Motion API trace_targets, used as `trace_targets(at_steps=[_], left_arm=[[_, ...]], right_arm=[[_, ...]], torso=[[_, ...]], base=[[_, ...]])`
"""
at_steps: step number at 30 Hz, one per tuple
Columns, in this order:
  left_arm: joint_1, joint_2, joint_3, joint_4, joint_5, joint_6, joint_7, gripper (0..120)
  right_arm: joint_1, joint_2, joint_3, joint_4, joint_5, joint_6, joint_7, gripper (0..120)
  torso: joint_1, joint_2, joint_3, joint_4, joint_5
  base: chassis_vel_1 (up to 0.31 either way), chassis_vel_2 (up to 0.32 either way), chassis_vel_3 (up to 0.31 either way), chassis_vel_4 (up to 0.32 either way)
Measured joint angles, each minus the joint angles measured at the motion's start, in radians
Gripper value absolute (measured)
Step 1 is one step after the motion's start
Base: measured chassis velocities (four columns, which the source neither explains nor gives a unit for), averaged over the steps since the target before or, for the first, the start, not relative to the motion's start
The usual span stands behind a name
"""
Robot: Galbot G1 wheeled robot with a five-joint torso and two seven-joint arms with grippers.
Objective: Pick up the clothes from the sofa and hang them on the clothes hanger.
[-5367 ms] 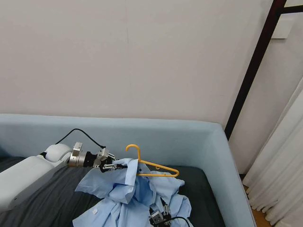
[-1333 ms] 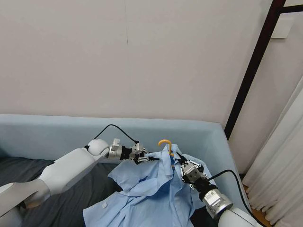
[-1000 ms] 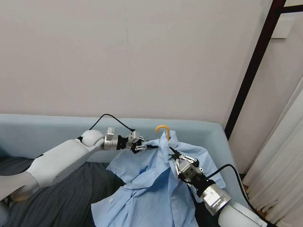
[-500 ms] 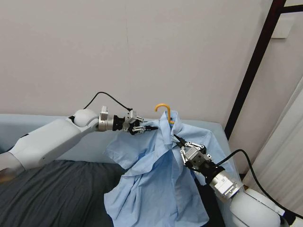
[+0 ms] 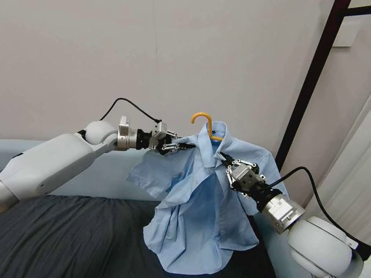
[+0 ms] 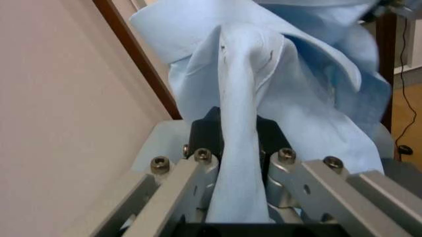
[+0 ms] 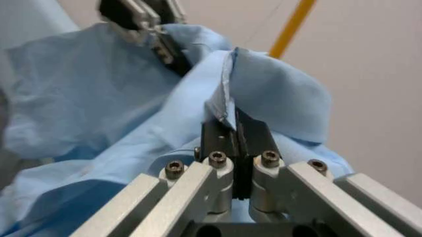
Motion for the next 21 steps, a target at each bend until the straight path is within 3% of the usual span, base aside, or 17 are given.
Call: trace_targets(at_steps=[4, 9, 15, 19, 21], left_arm=[[0.018, -0.01, -0.028, 0.007, 0.0, 0.0, -0.014, 8], [0.022, -0.012, -0.034, 0.001, -0.001, 0.002, -0.017, 8], [0.037, -0.006, -0.058, 0.012, -0.003, 0.0, -0.02, 8], [0.045, 0.012, -0.077, 0.014, -0.004, -0.002, -0.02, 8], [0.053, 0.03, -0.096, 0.004, -0.007, -0.002, -0.021, 8]], right_arm=[[-0.055, -0.014, -0.014, 0.041, -0.03, 0.001, -0.051, 19], [-0.064, -0.016, -0.018, 0.042, -0.06, -0.001, -0.067, 30], [-0.079, -0.032, -0.004, 0.062, -0.052, -0.006, -0.074, 55], [-0.103, -0.031, -0.006, 0.072, -0.064, -0.053, -0.053, 69], [-0.119, -0.017, -0.005, 0.074, -0.055, -0.133, 0.004, 81]], torso=[[0.0, 0.0, 0.0, -0.0002, 0.0], [0.0, 0.0, 0.0, -0.0002, 0.0002], [0.0, 0.0, 0.0, -0.0001, 0.0002], [0.0, 0.0, 0.0, -0.0003, 0.0], [0.0, 0.0, 0.0, 0.0001, 0.0002]], base=[[0.0, 0.0, 0.0, 0.0], [0.0, 0.0, 0.0, 0.0], [0.0, 0.0, 0.0, 0.0], [0.0, 0.0, 0.0, 0.0], [0.0, 0.0, 0.0, 0.0]])
